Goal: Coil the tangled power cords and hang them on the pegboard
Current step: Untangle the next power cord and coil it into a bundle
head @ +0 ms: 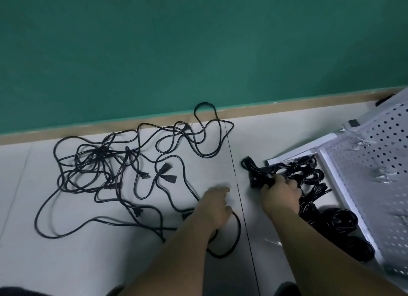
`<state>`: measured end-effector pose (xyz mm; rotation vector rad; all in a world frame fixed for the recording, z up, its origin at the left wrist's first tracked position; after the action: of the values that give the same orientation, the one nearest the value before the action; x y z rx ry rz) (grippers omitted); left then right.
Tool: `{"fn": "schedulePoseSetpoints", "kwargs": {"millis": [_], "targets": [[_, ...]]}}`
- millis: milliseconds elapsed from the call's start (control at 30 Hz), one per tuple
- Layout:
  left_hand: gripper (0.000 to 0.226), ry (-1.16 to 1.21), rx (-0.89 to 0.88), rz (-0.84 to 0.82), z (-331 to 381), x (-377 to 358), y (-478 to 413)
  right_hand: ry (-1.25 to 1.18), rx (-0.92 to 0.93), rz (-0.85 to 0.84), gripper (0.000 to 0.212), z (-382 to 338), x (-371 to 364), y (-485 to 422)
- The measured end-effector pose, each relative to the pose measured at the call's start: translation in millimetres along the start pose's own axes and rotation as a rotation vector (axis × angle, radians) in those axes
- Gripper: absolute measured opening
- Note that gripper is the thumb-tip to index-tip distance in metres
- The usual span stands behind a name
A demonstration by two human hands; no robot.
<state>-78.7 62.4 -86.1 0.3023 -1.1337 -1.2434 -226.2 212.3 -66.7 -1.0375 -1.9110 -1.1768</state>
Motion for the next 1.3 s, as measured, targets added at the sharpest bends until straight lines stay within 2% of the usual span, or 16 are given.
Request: {"fn": "schedulePoseSetpoints", "kwargs": {"millis": [100, 200, 267, 433, 533, 700, 833, 1000, 1200, 1300], "targets": [[0.068, -0.099, -0.006, 0.124, -23, 20, 21, 0.066, 0.128, 0.066, 0.051, -23, 1, 11], [0.071, -0.111, 0.019, 0.208, -46, 47, 39, 0.064, 0.3, 0.036, 0.05, -55, -5, 23], [0.069, -0.064, 0.08, 0.255, -63, 67, 52, 0.048, 0.393, -0.064, 0.047, -73, -15, 31], [0.064, 0.043, 0.168, 0.375, -106, 102, 80, 0.041, 0.549, -0.441, 0.047, -97, -55, 57], [0.062, 0.074, 0.203, 0.383, -132, 106, 92, 0.069, 0.585, -0.543, 0.046, -101, -74, 72], [0.062, 0.063, 0.24, 0.399, -165, 103, 104, 0.064, 0.652, -0.512, 0.034, -120, -96, 84], [0.064, 0.057, 0.225, 0.4, -175, 99, 108, 0.251, 0.706, -0.444, 0.028, -135, -113, 83], [0.063, 0.012, 0.2, 0.38, -180, 89, 107, 0.461, 0.71, -0.527, 0.044, -130, -138, 79], [0.054, 0.022, 0.209, 0.372, -185, 84, 104, 0.705, 0.748, -0.422, 0.037, -136, -147, 75], [0.056, 0.012, 0.196, 0.368, -180, 86, 100, 0.656, 0.684, -0.365, 0.037, -137, -145, 69]]}}
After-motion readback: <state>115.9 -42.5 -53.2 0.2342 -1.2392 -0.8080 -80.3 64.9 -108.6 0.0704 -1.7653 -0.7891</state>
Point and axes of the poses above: each hand's wrist, its own y-axis away from the middle knuckle, its own x-axis out of the back of the hand, z = x × y, the point moved 4 cm from there along -y, towards the middle knuckle, and after that the axes turned 12 degrees about x, right-handed, at the moved point
